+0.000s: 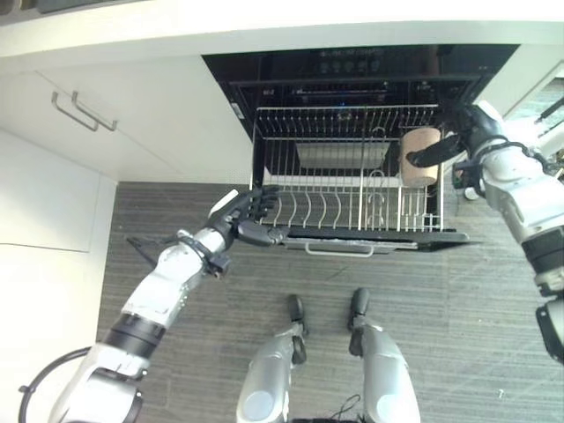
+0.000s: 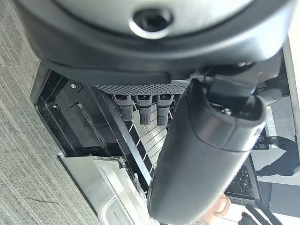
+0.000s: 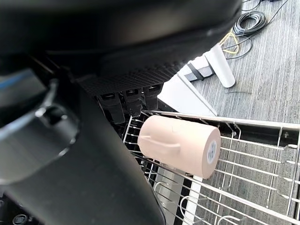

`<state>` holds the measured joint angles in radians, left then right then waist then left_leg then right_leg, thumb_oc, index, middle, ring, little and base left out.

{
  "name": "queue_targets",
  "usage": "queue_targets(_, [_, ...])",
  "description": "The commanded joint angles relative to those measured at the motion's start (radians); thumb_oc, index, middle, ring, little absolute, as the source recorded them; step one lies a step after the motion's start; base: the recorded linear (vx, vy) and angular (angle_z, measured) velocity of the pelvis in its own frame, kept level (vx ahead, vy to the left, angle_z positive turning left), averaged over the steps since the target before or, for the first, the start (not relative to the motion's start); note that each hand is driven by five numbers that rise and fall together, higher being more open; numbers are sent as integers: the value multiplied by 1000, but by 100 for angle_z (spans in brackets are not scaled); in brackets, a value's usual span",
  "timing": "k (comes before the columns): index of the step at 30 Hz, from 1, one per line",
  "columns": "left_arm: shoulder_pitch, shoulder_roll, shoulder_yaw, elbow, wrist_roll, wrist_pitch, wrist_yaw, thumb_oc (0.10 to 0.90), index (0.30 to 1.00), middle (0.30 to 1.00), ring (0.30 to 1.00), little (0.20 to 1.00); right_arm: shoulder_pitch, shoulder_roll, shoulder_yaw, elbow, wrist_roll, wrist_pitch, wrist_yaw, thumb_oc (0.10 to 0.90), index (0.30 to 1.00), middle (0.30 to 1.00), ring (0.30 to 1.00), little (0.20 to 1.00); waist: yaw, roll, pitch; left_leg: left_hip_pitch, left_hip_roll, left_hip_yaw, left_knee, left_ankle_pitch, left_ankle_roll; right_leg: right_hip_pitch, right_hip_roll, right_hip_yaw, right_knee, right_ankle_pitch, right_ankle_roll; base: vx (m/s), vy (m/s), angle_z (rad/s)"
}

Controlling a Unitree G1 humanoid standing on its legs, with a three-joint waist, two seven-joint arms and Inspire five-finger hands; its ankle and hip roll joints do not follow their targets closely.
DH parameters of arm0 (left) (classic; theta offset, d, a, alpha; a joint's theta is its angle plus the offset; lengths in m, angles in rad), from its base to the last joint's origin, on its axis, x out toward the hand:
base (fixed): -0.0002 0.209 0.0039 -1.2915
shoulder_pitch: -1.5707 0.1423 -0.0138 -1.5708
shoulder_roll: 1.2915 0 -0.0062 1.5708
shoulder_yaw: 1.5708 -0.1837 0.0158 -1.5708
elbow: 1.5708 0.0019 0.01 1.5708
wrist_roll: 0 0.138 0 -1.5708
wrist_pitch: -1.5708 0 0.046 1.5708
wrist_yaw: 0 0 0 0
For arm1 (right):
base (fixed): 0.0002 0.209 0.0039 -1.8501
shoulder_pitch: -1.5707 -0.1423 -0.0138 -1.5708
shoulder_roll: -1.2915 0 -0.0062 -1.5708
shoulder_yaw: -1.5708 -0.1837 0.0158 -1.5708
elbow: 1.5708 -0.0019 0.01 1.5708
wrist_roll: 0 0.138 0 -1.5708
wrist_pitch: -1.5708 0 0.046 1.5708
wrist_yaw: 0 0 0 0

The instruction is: Place the dishes in the dishwasher.

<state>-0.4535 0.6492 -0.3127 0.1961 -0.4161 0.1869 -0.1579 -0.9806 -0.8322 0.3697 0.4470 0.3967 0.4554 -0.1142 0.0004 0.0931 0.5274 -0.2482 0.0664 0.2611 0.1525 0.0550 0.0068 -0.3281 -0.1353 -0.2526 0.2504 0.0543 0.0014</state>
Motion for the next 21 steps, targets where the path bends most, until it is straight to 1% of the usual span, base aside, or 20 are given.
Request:
queue_targets(1, [269,-13,-89,-49,1,9,-35,800,900,900,900,900,-17,-77,-123,-138,1,-83,-88,800,900,900,900,900,16,-44,-38,-56,99,-44,148,-201,-84,15,-83,16,50,-154,146,15,49,-2])
queue_targets(3, [289,-22,-64,-69,-14,-16,-16,800,900,900,900,900,67,-77,-177,-213,30,-100,-110,800,900,900,900,900,8,-51,-54,-39,100,-37,148,-206,-83,32,-83,16,50,-160,144,45,79,0])
queue_targets(4, [329,-44,12,-154,-71,-46,4,800,900,900,900,900,288,-28,-303,-379,63,-172,-157,800,900,900,900,900,-14,-65,-87,-7,106,-26,148,-214,-82,65,-84,13,50,-168,142,78,93,6])
queue_targets(5, [343,-49,28,-180,-86,-54,12,800,900,900,900,900,348,-6,-339,-423,77,-203,-164,800,900,900,900,900,-17,-68,-96,1,106,-25,148,-216,-81,73,-83,12,50,-170,142,94,94,4])
queue_targets(6, [361,-64,64,-219,-101,-78,23,800,900,900,900,900,461,63,-384,-495,63,-258,-152,800,900,900,900,900,-26,-71,-111,13,105,-23,148,-219,-79,87,-82,11,50,-174,142,66,46,-3])
queue_targets(7, [366,-72,83,-240,-105,-91,31,800,900,900,900,900,521,100,-400,-536,45,-279,-144,800,900,900,900,900,-30,-73,-120,19,105,-22,148,-220,-79,95,-82,12,50,-176,141,89,43,-7])
queue_targets(8, [372,-92,125,-283,-117,-125,53,800,900,900,900,900,623,163,-425,-600,24,-324,-128,800,900,900,900,900,-42,-75,-139,35,107,-18,148,-221,-77,111,-80,14,50,-180,140,107,24,-8])
queue_targets(9, [391,-115,168,-311,-119,-148,48,800,900,900,900,900,714,213,-458,-638,17,-365,-96,800,900,900,900,900,-48,-77,-159,49,108,-14,148,-224,-75,128,-79,12,50,-184,139,140,1,1])
queue_targets(10, [411,-135,212,-338,-114,-205,51,800,900,900,900,900,786,263,-489,-663,6,-414,-63,800,900,900,900,900,-54,-80,-184,64,108,-11,148,-226,-73,146,-76,10,50,-189,138,114,-25,-1])
queue_targets(11, [419,-143,233,-356,-124,-235,52,800,900,900,900,900,818,284,-503,-681,-3,-436,-57,800,900,900,900,900,-58,-83,-196,71,109,-9,148,-228,-73,155,-75,9,50,-193,138,99,-48,0])
queue_targets(13, [447,-180,292,-399,-162,-310,31,800,900,900,900,900,891,346,-545,-724,24,-492,-41,800,900,900,900,900,-60,-85,-234,93,106,-10,148,-235,-73,184,-72,3,50,-204,135,101,-61,-2])
queue_targets(14, [467,-196,315,-417,-165,-354,25,800,900,900,900,900,928,372,-556,-740,-1,-530,-26,800,900,900,900,900,-59,-86,-256,105,103,-13,148,-239,-73,199,-70,1,50,-210,133,111,-63,0])
queue_targets(15, [475,-200,324,-428,-148,-376,35,800,900,900,900,900,943,376,-559,-752,-13,-537,-25,800,900,900,900,900,-59,-86,-266,111,102,-14,148,-240,-74,207,-69,0,50,-214,132,101,-65,3])
queue_targets(17, [486,-191,361,-454,-71,-452,65,800,900,900,900,900,962,365,-573,-779,-14,-535,-14,800,900,900,900,900,-54,-85,-296,126,104,-20,148,-236,-78,230,-67,-6,50,-224,123,67,-75,7])
queue_targets(20, [494,-197,384,-453,-124,-474,41,800,900,900,900,900,965,370,-574,-769,-21,-540,-15,800,900,900,900,900,-46,-83,-314,142,105,-29,148,-248,-84,255,-65,-15,50,-244,120,56,-54,7])
queue_targets(21, [494,-198,386,-453,-131,-477,38,800,900,900,900,900,965,370,-573,-769,-21,-541,-17,800,900,900,900,900,-46,-83,-315,139,105,-29,148,-241,-83,252,-64,-16,50,-240,118,83,-77,13])
